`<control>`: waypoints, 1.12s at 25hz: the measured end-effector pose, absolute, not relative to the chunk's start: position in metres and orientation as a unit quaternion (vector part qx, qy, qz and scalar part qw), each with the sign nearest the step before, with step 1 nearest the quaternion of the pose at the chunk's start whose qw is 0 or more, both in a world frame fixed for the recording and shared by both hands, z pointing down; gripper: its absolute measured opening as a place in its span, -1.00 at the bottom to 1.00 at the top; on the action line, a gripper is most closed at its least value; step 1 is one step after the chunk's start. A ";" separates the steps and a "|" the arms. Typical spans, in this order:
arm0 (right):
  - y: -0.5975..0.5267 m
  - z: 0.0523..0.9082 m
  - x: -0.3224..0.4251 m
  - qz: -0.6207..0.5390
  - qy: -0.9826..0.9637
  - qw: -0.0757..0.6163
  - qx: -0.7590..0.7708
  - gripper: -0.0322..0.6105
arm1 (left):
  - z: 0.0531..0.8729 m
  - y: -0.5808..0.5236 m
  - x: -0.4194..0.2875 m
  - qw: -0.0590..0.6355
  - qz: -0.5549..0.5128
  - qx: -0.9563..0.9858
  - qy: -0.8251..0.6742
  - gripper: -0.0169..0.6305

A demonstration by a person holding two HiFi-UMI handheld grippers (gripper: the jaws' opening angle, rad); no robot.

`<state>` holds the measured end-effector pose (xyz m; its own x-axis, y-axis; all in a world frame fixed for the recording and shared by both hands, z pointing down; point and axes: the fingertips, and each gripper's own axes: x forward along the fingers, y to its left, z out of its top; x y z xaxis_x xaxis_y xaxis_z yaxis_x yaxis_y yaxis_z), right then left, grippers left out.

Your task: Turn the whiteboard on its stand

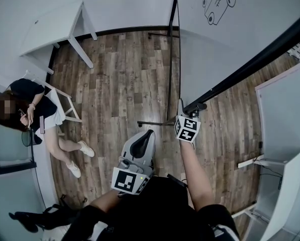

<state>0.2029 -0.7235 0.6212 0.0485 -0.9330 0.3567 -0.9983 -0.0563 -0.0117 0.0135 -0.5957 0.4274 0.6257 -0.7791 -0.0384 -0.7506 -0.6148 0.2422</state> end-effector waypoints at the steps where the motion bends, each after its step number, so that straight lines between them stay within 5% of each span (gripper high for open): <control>1: -0.723 0.621 0.203 0.133 -0.675 0.124 0.715 -0.34 | 0.426 -0.595 0.011 0.101 -0.071 0.895 -0.429 -0.89; 4: -0.723 0.621 0.202 0.124 -0.677 0.133 0.713 -0.47 | 0.425 -0.592 0.006 0.097 -0.074 0.893 -0.434 -0.89; 23: -0.661 0.589 0.172 0.106 -0.684 0.151 0.706 -0.50 | 0.389 -0.537 -0.038 0.099 -0.084 0.877 -0.462 -0.89; 28: -0.588 0.632 0.199 0.103 -0.690 0.133 0.704 -0.50 | 0.431 -0.451 0.003 0.078 -0.078 0.878 -0.466 -0.89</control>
<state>0.1986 -0.5878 0.6324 0.0260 -0.9445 0.3276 -0.9989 -0.0119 0.0449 0.0031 -0.4508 0.4309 0.5538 -0.8301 -0.0647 -0.8055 -0.5539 0.2107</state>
